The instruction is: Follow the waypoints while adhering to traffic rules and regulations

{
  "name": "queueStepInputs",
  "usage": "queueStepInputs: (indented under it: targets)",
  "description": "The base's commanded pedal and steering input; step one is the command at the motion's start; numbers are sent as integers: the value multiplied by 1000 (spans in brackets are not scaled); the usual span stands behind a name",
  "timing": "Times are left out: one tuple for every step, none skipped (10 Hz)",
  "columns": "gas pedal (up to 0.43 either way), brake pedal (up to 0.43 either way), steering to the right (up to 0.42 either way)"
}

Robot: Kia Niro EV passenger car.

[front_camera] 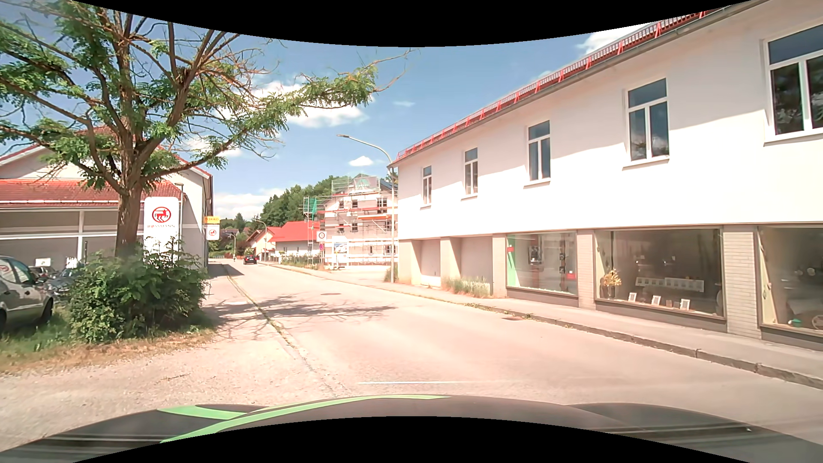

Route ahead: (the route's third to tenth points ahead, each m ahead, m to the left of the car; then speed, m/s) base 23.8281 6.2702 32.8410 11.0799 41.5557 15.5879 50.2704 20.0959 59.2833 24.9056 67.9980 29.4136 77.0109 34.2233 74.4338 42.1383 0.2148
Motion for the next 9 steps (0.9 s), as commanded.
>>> queueStepInputs:
  targets:
    - [0,0,606]
    - [39,0,595]
    - [59,0,576]
    - [59,0,534]
    - [67,0,470]
    - [79,0,412]
    - [98,0,324]
    - [118,0,247]
    - [118,0,181]
